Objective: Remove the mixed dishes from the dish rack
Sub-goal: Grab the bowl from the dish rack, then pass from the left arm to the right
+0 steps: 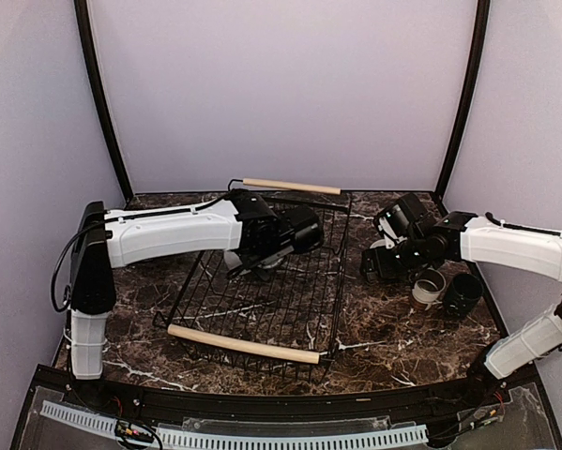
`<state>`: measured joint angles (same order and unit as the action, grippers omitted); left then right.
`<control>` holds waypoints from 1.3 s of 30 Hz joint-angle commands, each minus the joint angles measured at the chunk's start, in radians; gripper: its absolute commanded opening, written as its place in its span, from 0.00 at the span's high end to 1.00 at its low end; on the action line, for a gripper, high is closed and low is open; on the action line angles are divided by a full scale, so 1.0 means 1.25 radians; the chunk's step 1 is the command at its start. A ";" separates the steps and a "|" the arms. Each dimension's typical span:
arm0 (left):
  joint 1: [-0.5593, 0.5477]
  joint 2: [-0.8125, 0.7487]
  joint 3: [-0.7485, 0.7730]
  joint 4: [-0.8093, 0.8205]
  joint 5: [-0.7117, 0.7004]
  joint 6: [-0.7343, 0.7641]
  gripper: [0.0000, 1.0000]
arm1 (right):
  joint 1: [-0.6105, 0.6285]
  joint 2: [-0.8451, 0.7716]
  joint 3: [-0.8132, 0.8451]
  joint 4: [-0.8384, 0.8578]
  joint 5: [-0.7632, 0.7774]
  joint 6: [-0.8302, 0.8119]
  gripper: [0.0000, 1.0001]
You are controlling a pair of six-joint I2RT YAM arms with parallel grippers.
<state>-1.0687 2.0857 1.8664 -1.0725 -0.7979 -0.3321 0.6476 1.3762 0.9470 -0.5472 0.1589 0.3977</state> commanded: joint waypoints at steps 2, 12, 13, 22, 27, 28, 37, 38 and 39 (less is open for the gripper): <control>0.002 -0.088 0.019 -0.001 0.086 -0.001 0.54 | 0.010 -0.035 0.012 0.004 0.016 0.007 0.10; 0.091 -0.327 -0.147 0.241 0.450 -0.032 0.54 | 0.009 -0.155 0.004 0.029 -0.024 0.025 0.09; 0.120 -0.349 -0.173 0.273 0.487 -0.048 0.53 | 0.010 -0.167 0.001 0.040 -0.041 0.026 0.09; 0.296 -0.560 -0.592 0.935 1.070 -0.330 0.53 | 0.013 -0.219 -0.051 0.258 -0.320 0.067 0.09; 0.303 -0.497 -0.704 1.317 1.236 -0.524 0.55 | 0.031 -0.186 -0.051 0.381 -0.437 0.121 0.11; 0.302 -0.489 -0.714 1.354 1.245 -0.569 0.56 | 0.037 -0.178 -0.049 0.396 -0.448 0.129 0.11; 0.255 -0.457 -0.699 1.372 1.260 -0.548 0.57 | 0.068 -0.100 -0.023 0.425 -0.458 0.160 0.21; 0.245 -0.454 -0.695 1.367 1.262 -0.538 0.57 | 0.069 -0.097 -0.022 0.426 -0.456 0.160 0.22; 0.242 -0.450 -0.685 1.350 1.263 -0.533 0.58 | 0.069 -0.094 -0.021 0.427 -0.456 0.161 0.25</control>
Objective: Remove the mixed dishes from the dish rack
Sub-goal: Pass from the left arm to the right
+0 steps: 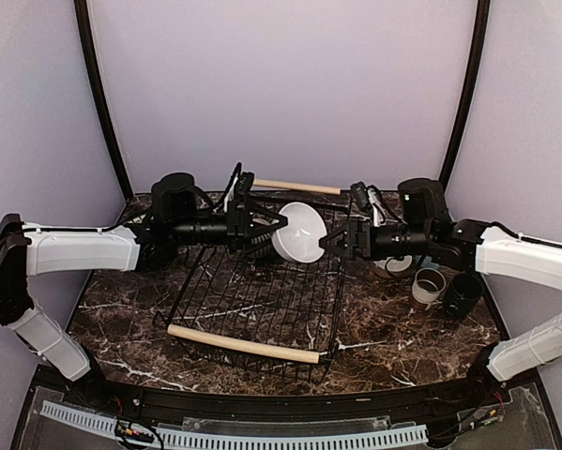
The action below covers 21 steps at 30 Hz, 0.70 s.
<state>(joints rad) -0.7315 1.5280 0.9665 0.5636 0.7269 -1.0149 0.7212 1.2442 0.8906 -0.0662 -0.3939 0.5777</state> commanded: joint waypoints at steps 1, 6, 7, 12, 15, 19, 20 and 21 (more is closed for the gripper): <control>-0.036 -0.003 0.041 0.028 0.042 0.031 0.58 | 0.011 0.012 0.027 0.043 -0.013 0.018 0.26; -0.066 0.003 0.092 -0.116 0.019 0.128 0.59 | 0.012 0.007 0.023 0.049 -0.017 0.022 0.48; -0.072 0.004 0.097 -0.129 0.011 0.136 0.59 | 0.013 0.006 0.022 0.049 -0.018 0.024 0.56; -0.081 0.008 0.123 -0.197 -0.011 0.175 0.60 | 0.014 0.004 0.016 0.049 -0.013 0.027 0.89; -0.084 0.004 0.136 -0.242 -0.028 0.195 0.56 | 0.014 -0.013 0.007 0.049 -0.002 0.032 1.00; -0.086 -0.013 0.130 -0.262 -0.044 0.212 0.32 | 0.015 -0.055 -0.012 0.049 0.028 0.037 1.00; -0.086 -0.018 0.128 -0.264 -0.048 0.217 0.27 | 0.014 -0.068 -0.015 0.043 0.041 0.035 1.00; -0.085 -0.031 0.123 -0.269 -0.062 0.221 0.12 | 0.014 -0.082 -0.015 0.032 0.056 0.030 1.00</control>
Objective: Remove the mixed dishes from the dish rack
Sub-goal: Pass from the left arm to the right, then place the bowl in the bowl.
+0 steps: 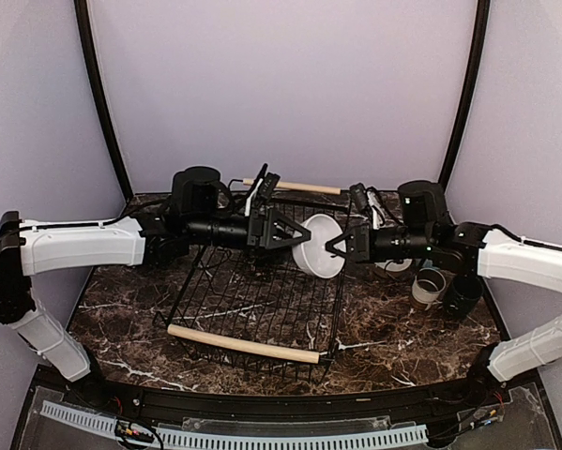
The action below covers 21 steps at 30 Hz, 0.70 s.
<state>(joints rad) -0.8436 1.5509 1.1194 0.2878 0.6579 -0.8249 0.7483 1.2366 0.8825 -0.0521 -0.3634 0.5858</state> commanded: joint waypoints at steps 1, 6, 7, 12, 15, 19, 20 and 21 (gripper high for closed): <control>0.004 -0.055 -0.001 -0.052 -0.015 0.078 0.04 | -0.007 -0.092 -0.009 0.008 0.052 0.019 1.00; 0.004 -0.097 -0.004 -0.159 -0.118 0.127 0.01 | -0.007 -0.200 -0.024 -0.065 0.209 0.005 1.00; 0.004 -0.106 -0.005 -0.174 -0.144 0.133 0.01 | -0.007 -0.225 -0.032 -0.081 0.252 0.006 1.00; 0.006 -0.131 -0.012 -0.249 -0.219 0.162 0.01 | -0.013 -0.343 -0.055 -0.226 0.533 0.032 1.00; 0.006 -0.133 -0.010 -0.264 -0.232 0.164 0.01 | -0.033 -0.354 -0.052 -0.318 0.648 0.062 1.00; 0.006 -0.122 -0.003 -0.272 -0.237 0.166 0.01 | -0.110 -0.296 -0.028 -0.394 0.658 0.079 1.00; 0.006 -0.119 -0.001 -0.273 -0.237 0.165 0.01 | -0.135 -0.273 -0.020 -0.404 0.647 0.084 1.00; 0.005 -0.114 0.002 -0.274 -0.234 0.163 0.01 | -0.163 -0.243 -0.012 -0.416 0.630 0.092 1.00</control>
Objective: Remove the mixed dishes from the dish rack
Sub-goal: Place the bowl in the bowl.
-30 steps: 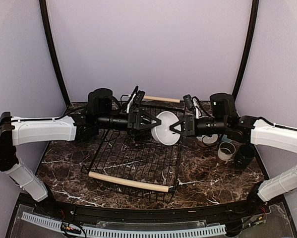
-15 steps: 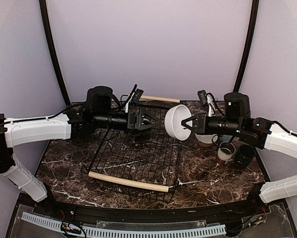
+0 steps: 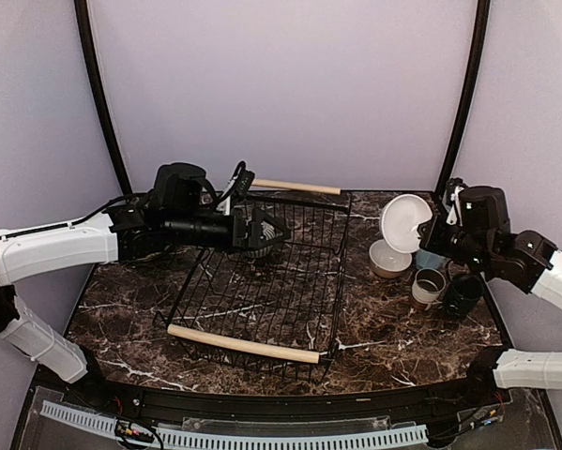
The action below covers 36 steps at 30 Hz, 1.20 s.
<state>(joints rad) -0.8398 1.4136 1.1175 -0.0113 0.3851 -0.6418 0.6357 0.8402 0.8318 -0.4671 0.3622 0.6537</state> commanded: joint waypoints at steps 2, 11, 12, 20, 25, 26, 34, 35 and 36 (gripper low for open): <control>0.002 -0.001 0.007 -0.037 -0.010 0.014 0.01 | -0.119 0.142 0.053 -0.111 0.017 0.068 1.00; 0.002 -0.018 0.002 -0.058 -0.023 0.016 0.01 | -0.190 0.345 0.126 -0.085 -0.025 0.136 1.00; 0.002 -0.021 0.000 -0.062 -0.025 0.021 0.01 | -0.201 0.357 0.128 -0.075 -0.039 0.141 1.00; 0.003 -0.036 -0.002 -0.086 -0.046 0.034 0.01 | -0.244 0.493 0.188 -0.053 -0.149 0.162 1.00; 0.002 -0.031 -0.002 -0.085 -0.042 0.032 0.01 | -0.246 0.548 0.210 -0.060 -0.153 0.175 1.00; 0.002 -0.032 -0.002 -0.084 -0.040 0.030 0.01 | -0.246 0.552 0.209 -0.061 -0.152 0.182 1.00; 0.002 -0.033 -0.006 -0.085 -0.041 0.028 0.01 | -0.246 0.574 0.179 -0.042 -0.156 0.205 1.00; 0.002 -0.033 -0.007 -0.083 -0.040 0.026 0.01 | -0.246 0.577 0.178 -0.041 -0.155 0.206 1.00; 0.002 -0.032 -0.009 -0.082 -0.040 0.026 0.01 | -0.246 0.580 0.175 -0.040 -0.154 0.206 1.00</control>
<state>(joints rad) -0.8398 1.4029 1.1175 -0.1028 0.3347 -0.6167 0.3325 1.5459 1.0618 -0.5583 0.1719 0.8856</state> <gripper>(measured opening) 0.989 0.043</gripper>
